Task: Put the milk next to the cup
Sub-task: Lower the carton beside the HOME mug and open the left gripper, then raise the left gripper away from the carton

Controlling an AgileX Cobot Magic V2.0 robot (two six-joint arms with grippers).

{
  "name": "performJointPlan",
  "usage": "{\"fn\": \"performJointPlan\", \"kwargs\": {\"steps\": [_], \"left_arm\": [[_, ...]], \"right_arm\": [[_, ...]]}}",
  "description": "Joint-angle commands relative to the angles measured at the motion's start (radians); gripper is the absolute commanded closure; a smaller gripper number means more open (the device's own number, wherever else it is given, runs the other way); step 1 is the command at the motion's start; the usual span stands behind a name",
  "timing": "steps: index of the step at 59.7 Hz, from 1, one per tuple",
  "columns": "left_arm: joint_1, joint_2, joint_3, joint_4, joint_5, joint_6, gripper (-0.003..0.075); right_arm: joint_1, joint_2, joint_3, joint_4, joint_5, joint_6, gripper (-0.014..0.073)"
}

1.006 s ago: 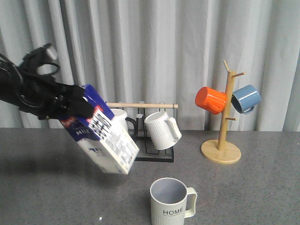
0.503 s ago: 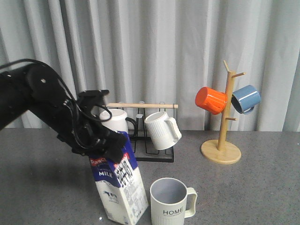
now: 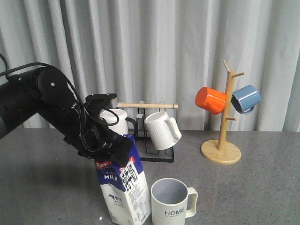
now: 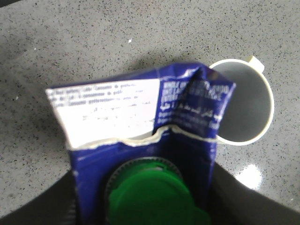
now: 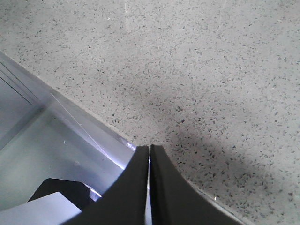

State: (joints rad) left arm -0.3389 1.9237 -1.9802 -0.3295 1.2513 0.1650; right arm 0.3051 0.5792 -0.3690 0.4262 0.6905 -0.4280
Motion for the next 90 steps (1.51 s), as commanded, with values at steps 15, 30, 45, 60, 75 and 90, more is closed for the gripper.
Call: {"fn": "performJointPlan", "kwargs": {"steps": [15,30,45,60,75,90], "left_arm": [[-0.002,-0.057,-0.031,-0.036,-0.002,-0.009,0.0192],[-0.002,-0.084,-0.038,-0.035,-0.002,-0.031,0.019],[-0.002,-0.197,-0.038,-0.033,-0.002,-0.031,0.0212],[-0.002,-0.364,-0.037,-0.029,-0.002,-0.014,0.0487],[-0.002,-0.558,0.164,0.049,-0.043,0.029,0.0729],[-0.002,-0.849,0.617,0.049,-0.393,0.019,0.0728]], "right_arm": [[-0.002,-0.003,-0.026,0.021,-0.047,0.002,0.0599],[-0.002,-0.003,-0.026,0.021,-0.048,0.002,0.0599],[-0.002,-0.003,-0.026,0.02,-0.057,0.002,0.0599],[-0.005,-0.003,-0.026,0.012,-0.163,0.03,0.0599],[-0.005,-0.002,-0.026,-0.092,-0.386,0.161,0.0599],[-0.005,-0.002,-0.026,-0.188,-0.433,0.241,0.0599]]}}
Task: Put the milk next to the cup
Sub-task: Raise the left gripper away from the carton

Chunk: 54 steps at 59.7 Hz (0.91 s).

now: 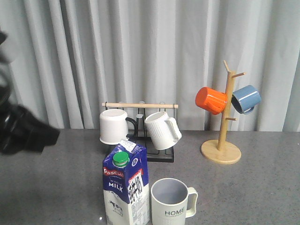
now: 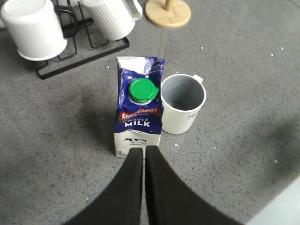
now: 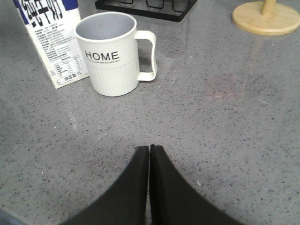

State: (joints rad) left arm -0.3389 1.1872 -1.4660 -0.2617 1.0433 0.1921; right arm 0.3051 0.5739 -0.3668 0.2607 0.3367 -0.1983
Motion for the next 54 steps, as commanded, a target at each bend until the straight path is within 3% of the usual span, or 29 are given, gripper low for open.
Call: {"fn": "performJointPlan", "kwargs": {"steps": [1,12,22,37,54], "left_arm": [[-0.002,-0.137,0.143,-0.023,-0.212,-0.01,0.0728],[-0.002,-0.321,0.426,-0.026,-0.369,-0.01,0.0728],[-0.002,-0.433,0.544,-0.026,-0.322,-0.01,0.0728],[-0.002,-0.496,0.576,-0.025,-0.161,-0.009,0.0728],[-0.002,-0.495,0.576,0.005,-0.096,0.003,0.0727]], "right_arm": [[-0.005,0.004,-0.029,-0.023,-0.079,0.011,0.0599],[-0.005,0.004,-0.029,-0.022,-0.077,0.011,0.0599],[-0.005,0.004,-0.029,-0.022,-0.077,0.011,0.0599],[-0.005,0.004,-0.029,-0.022,-0.077,0.011,0.0599],[-0.005,0.004,-0.029,-0.022,-0.076,0.011,0.0599]]}}
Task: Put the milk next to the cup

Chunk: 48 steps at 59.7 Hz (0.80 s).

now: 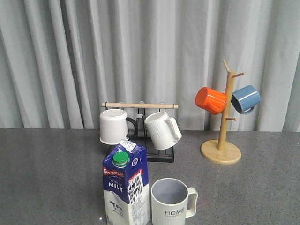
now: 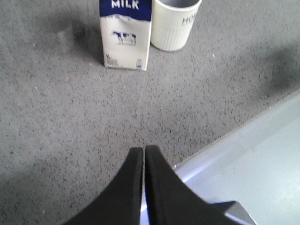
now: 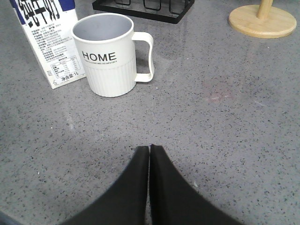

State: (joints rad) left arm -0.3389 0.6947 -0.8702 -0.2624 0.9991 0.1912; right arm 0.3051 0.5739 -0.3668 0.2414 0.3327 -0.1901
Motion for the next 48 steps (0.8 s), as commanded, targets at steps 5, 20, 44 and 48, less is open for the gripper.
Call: {"fn": "performJointPlan", "kwargs": {"steps": [5,20,44,48], "left_arm": [[-0.001,-0.002,-0.003,0.022,-0.15,0.001,0.0727],[0.031,-0.075,0.342,0.044,-0.882,-0.009,0.0727],[0.149,-0.524,0.911,-0.059,-1.299,0.065,0.0727],[0.184,-0.594,0.918,-0.059,-1.282,0.118,0.0727]], "right_arm": [[-0.005,0.004,-0.029,-0.002,-0.072,0.003,0.0599],[-0.005,0.004,-0.029,-0.002,-0.07,0.003,0.0599],[-0.005,0.003,-0.029,-0.002,-0.07,0.003,0.0599],[-0.005,0.004,-0.029,-0.002,-0.07,0.003,0.0599]]}}
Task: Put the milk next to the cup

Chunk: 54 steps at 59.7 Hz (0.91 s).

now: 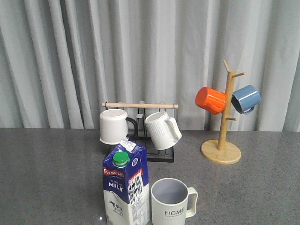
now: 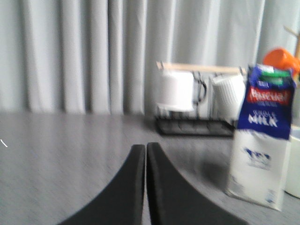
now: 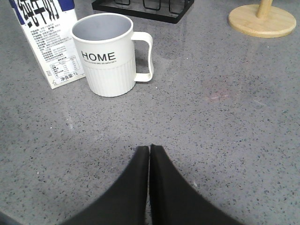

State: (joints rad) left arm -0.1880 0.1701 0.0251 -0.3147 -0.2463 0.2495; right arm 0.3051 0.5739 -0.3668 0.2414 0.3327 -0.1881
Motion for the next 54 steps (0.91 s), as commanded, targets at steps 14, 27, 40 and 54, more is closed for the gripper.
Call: {"fn": "performJointPlan", "kwargs": {"steps": [14,27,40,54], "left_arm": [[0.134,-0.185,0.027,-0.008,0.089,0.124,0.0727],[0.148,-0.184,0.026,-0.008,0.126,0.117,0.0727],[0.148,-0.184,0.026,-0.008,0.12,0.099,0.0727],[0.148,-0.184,0.026,0.355,0.105,-0.265,0.0727]], "right_arm": [[-0.005,0.004,-0.029,-0.002,-0.069,0.001,0.0599],[-0.005,0.004,-0.029,-0.002,-0.067,0.001,0.0599],[-0.005,0.004,-0.029,-0.002,-0.067,0.001,0.0599],[-0.005,0.004,-0.029,-0.002,-0.067,0.001,0.0599]]}}
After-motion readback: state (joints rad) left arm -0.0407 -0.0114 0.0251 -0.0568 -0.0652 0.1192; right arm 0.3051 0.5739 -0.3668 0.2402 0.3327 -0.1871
